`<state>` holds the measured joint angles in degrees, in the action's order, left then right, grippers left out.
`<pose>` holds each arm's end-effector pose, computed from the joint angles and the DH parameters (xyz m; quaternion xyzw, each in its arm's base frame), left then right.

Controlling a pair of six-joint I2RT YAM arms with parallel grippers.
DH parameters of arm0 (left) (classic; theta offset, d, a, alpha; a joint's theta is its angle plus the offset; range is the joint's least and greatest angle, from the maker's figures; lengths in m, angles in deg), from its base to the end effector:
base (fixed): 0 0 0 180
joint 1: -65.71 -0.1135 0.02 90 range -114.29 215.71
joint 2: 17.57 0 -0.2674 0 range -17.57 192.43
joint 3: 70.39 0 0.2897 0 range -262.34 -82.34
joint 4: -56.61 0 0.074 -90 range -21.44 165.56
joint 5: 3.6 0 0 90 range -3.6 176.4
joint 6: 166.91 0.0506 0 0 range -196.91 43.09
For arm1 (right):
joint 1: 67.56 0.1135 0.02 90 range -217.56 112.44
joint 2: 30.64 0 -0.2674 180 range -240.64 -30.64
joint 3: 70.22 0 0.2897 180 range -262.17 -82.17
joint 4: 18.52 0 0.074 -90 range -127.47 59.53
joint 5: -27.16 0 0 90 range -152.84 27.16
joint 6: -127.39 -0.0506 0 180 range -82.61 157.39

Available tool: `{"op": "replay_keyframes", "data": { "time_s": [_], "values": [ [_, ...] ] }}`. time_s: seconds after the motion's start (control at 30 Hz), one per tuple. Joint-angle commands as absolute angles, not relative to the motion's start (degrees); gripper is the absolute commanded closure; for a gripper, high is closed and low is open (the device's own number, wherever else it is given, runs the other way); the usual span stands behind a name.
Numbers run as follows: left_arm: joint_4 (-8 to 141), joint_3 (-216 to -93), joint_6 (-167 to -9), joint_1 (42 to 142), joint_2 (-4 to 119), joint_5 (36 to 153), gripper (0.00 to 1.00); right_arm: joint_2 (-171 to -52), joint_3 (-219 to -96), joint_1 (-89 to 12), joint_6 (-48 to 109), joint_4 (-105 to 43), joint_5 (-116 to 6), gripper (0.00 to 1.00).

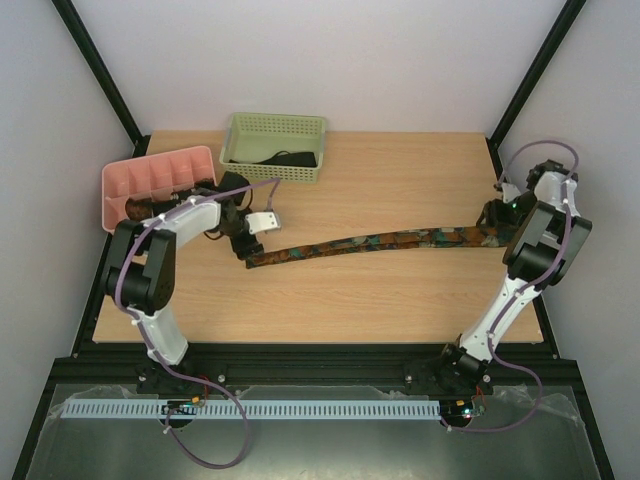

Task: Roll the ties
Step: Move to tie at the center of the board.

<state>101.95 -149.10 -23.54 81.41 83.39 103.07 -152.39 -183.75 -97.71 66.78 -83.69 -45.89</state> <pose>0.3673 -0.1183 0.1531 0.5734 0.7836 -0.0725 0.2279 0.4246 -0.2295 0.1822 -0.0148 0.9788 0.0557 0.1964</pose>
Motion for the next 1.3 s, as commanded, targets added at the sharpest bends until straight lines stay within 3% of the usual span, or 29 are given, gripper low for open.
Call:
{"op": "replay_keyframes", "data": {
  "time_s": [0.0,0.1,0.17,0.27,0.33,0.47,0.57,0.7,0.83,1.27],
  "values": [
    [99.1,-151.5,-27.4,80.1,75.9,110.9,0.01,-143.9,-189.1,-97.3,68.0,-87.8,-35.1,0.26],
    [97.2,-153.4,-32.4,78.4,73.2,114.6,0.01,-139.4,-189.4,-96.1,69.6,-85.2,-30.0,0.15],
    [93.2,-154.2,-38.6,77.4,71.4,115.8,0.01,-135.5,-187.9,-95.3,72.1,-82.7,-24.0,0.0],
    [81.2,-151.6,-54.8,77.8,68.7,109.5,0.01,-131.2,-181.9,-94.5,67.6,-72.9,-13.8,0.01],
    [86.4,-154.6,-50.4,77.8,69.9,113.1,0.01,-131.4,-181.1,-92.7,68.8,-71.7,-8.7,0.01],
    [98.5,-161.2,-43.2,77.7,76.4,116.7,0.01,-139.1,-190.0,-82.9,88.7,-90.7,-16.7,0.01],
    [99.7,-160.0,-39.9,77.3,77.8,117.6,0.01,-141.9,-188.6,-76.9,97.7,-93.5,-25.4,0.0],
    [100.8,-159.3,-36.1,77.4,79.9,118.2,0.01,-143.5,-181.6,-72.2,106.5,-90.1,-35.4,0.07],
    [102.7,-158.8,-31.6,77.8,82.9,117.8,0.01,-150.0,-184.4,-72.0,109.2,-93.1,-43.6,0.14],
    [105.9,-163.3,-28.3,81.0,89.7,115.3,0.07,-156.3,-182.3,-77.7,120.7,-91.0,-55.6,0.29]
  ]
}}
